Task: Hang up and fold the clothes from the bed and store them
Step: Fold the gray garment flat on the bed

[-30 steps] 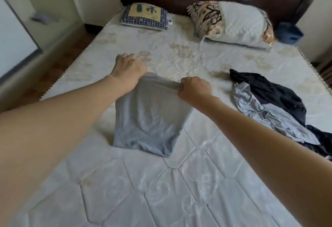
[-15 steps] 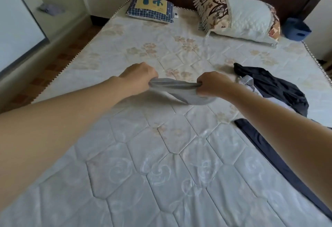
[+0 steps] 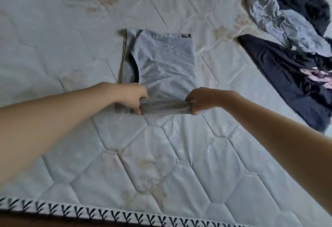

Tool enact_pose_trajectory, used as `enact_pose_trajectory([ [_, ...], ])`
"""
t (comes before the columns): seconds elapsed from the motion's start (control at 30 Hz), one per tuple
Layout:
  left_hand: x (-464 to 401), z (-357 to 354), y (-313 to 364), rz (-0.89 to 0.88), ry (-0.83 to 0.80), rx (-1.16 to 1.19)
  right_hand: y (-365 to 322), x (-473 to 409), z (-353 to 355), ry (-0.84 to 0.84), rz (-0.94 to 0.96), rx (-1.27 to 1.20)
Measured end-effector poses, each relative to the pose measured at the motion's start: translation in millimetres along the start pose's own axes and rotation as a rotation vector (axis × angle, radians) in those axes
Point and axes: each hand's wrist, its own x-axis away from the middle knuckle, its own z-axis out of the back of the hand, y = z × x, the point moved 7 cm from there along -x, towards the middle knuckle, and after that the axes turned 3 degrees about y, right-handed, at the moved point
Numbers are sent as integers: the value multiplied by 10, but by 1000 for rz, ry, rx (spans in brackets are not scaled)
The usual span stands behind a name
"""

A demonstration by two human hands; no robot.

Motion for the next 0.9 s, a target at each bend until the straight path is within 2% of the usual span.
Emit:
enact_pose_trajectory([
  [0.2, 30, -702, 201, 105, -329, 70, -8, 84, -797, -168, 27, -152],
  [0.4, 204, -1227, 399, 143, -677, 136, -107, 228, -1317, -450, 37, -183],
  [0.5, 304, -1399, 440, 144, -782, 171, -155, 302, -1470, -584, 42, -204],
  [0.57, 337, -1419, 439, 139, -774, 173, -177, 308, -1467, -594, 42, -198],
  [0.67, 316, -1318, 363, 125, -667, 148, -199, 265, -1355, -564, 36, -184],
  [0.83, 149, -1006, 143, 61, -297, 180, -159, 99, -1001, -412, 18, -113],
  [0.9, 102, -910, 64, 40, -220, 200, -109, 0, -846, -332, 19, -65],
])
